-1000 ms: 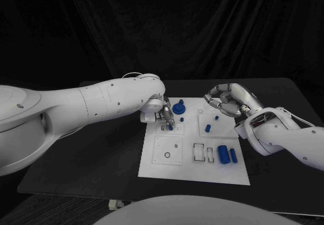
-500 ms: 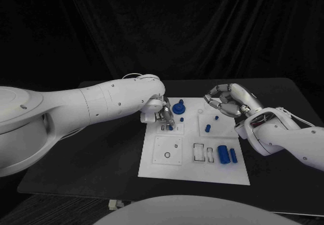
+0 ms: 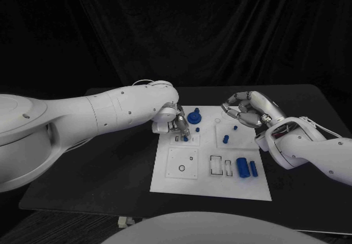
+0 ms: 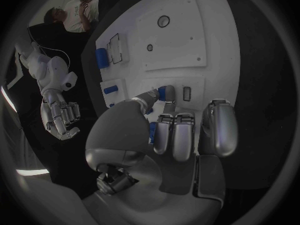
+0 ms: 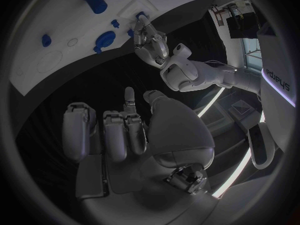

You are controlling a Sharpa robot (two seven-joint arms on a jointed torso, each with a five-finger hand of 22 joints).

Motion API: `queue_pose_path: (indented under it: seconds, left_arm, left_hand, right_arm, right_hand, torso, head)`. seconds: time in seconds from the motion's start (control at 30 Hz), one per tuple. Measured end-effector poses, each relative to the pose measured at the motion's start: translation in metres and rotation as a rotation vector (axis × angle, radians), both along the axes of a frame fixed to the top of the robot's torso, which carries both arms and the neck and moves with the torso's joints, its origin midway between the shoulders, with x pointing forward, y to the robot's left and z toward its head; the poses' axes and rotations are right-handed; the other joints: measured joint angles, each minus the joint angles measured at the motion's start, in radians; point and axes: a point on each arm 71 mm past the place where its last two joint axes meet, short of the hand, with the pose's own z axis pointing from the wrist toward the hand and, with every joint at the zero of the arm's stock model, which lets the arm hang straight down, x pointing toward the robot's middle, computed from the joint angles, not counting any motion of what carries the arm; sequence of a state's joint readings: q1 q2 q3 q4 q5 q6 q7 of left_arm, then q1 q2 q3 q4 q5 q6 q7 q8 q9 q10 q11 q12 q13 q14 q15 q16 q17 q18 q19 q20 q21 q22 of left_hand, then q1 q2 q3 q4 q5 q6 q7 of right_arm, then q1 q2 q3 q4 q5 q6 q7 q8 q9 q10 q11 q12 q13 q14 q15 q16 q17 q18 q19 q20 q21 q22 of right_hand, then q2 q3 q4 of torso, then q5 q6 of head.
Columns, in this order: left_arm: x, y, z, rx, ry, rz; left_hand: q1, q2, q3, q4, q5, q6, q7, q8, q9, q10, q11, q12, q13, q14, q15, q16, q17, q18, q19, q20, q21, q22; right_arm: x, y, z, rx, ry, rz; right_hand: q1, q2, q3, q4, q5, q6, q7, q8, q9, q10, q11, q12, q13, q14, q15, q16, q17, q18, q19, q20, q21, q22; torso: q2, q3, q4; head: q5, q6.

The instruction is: Assemble the parts on the task board

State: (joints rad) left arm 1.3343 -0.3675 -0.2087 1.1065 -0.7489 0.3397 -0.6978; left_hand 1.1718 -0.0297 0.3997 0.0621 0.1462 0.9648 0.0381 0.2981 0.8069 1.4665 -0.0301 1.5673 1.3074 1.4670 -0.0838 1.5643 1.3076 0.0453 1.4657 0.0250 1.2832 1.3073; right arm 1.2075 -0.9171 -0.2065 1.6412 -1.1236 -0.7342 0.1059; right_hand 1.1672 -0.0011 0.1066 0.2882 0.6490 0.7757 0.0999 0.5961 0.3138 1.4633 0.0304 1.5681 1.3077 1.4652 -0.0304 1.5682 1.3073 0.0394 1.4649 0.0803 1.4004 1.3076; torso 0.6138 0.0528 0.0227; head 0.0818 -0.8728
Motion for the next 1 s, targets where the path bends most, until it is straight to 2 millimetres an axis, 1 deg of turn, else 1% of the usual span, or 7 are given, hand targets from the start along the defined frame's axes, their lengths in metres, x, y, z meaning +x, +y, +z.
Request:
queue_pose_path:
  seconds: [0.07,0.1,0.2,0.4,0.63,0.8,1.0]
  left_arm:
    - [0.000,0.001,-0.001,0.003,0.001,0.000]
    - [0.000,0.002,-0.001,0.005,0.001,0.000]
    - [-0.001,0.004,-0.003,0.012,0.003,-0.002]
    - [-0.003,0.006,-0.004,0.017,0.001,-0.009]
    - [-0.005,0.010,-0.004,0.018,-0.014,-0.002]
    - [-0.008,0.016,-0.003,0.015,-0.027,0.009]
    - [-0.010,0.026,0.005,0.005,-0.056,0.023]
  left_hand:
    - [-0.031,0.001,-0.040,0.035,-0.045,0.006,-0.004,-0.008,-0.008,0.000,0.000,0.000,0.000,0.000,0.000,0.000,0.000,0.000,0.000,0.000,-0.008,0.000]
    - [-0.042,0.000,-0.055,0.050,-0.061,0.008,0.001,-0.010,-0.011,0.000,0.000,0.000,0.000,0.000,0.000,0.000,0.000,0.000,0.000,0.000,-0.011,0.000]
    - [-0.081,-0.007,-0.109,0.093,-0.087,0.003,0.009,-0.015,-0.017,0.000,0.000,0.000,0.000,0.000,0.000,0.000,0.000,0.000,0.000,0.000,-0.015,0.000]
    - [-0.119,-0.015,-0.180,0.152,-0.094,-0.002,0.014,-0.015,-0.014,0.000,0.000,0.000,0.000,0.000,0.000,0.000,0.000,0.000,0.000,0.000,-0.022,0.000]
    - [-0.140,-0.026,-0.232,0.194,-0.094,-0.007,0.013,0.004,0.003,0.000,0.000,0.000,0.000,0.000,0.000,0.000,0.000,0.000,0.000,0.000,-0.022,0.000]
    - [-0.141,-0.025,-0.261,0.217,-0.094,-0.008,0.012,0.021,0.017,0.000,0.000,-0.005,0.000,0.000,0.000,0.000,0.000,0.000,0.000,0.000,-0.027,0.000]
    - [-0.140,-0.025,-0.283,0.225,-0.094,-0.008,0.012,0.042,0.034,0.000,0.000,-0.005,0.000,0.000,0.000,0.000,0.000,0.000,0.000,0.000,-0.027,0.000]
  right_arm:
    - [0.000,0.000,0.000,0.000,0.001,0.000]
    - [0.000,0.000,0.000,0.000,0.001,0.000]
    - [0.000,0.000,0.000,-0.001,0.002,0.000]
    - [0.000,0.000,0.000,-0.002,0.004,0.000]
    - [0.000,-0.001,-0.001,-0.003,0.006,0.001]
    - [0.000,-0.002,-0.001,-0.006,0.008,0.000]
    - [0.000,-0.004,-0.001,-0.010,0.009,-0.003]
  right_hand:
    - [0.000,0.000,0.000,0.000,0.000,0.000,0.000,0.000,0.000,0.000,0.000,0.000,0.000,0.000,0.000,0.000,0.000,0.000,0.000,0.000,-0.001,0.000]
    - [0.000,0.000,0.000,0.000,0.000,0.000,0.000,0.000,0.000,0.000,0.000,0.000,0.000,0.000,0.000,0.000,0.000,0.000,0.000,0.000,-0.004,0.000]
    - [0.000,0.000,0.000,0.000,0.000,0.000,0.000,0.000,-0.001,0.000,0.000,0.000,0.000,0.000,0.000,0.000,0.000,0.000,0.000,0.000,-0.004,0.000]
    - [0.000,0.000,0.000,0.000,0.000,0.000,0.000,0.000,-0.001,0.000,0.000,0.000,0.000,0.000,0.000,0.000,0.000,0.000,0.000,0.000,-0.004,0.000]
    - [0.000,0.000,0.000,0.000,0.000,0.000,0.000,0.000,-0.001,0.000,0.000,0.000,0.000,0.000,0.000,0.000,0.000,0.000,0.000,0.000,-0.004,0.000]
    - [0.000,0.000,0.000,0.000,0.000,0.000,0.000,0.000,-0.001,0.000,0.000,0.000,0.000,0.000,0.000,0.000,0.000,0.000,0.000,0.000,-0.004,0.000]
    - [0.000,0.000,0.000,0.000,-0.004,0.000,0.000,0.000,-0.001,0.000,0.000,0.000,0.000,0.000,0.000,0.000,0.000,0.000,0.000,0.000,-0.004,0.000]
  torso:
    - [0.000,0.0000,0.0000]
    - [0.000,0.0000,0.0000]
    - [0.000,0.0000,0.0000]
    - [0.000,0.0000,0.0000]
    - [0.000,0.0000,0.0000]
    - [0.000,-0.0001,0.0000]
    - [0.000,-0.0001,0.0000]
  head:
    - [0.000,0.000]
    - [0.000,0.000]
    - [0.001,0.000]
    - [0.000,0.000]
    - [-0.002,0.000]
    - [-0.005,0.000]
    - [-0.009,0.000]
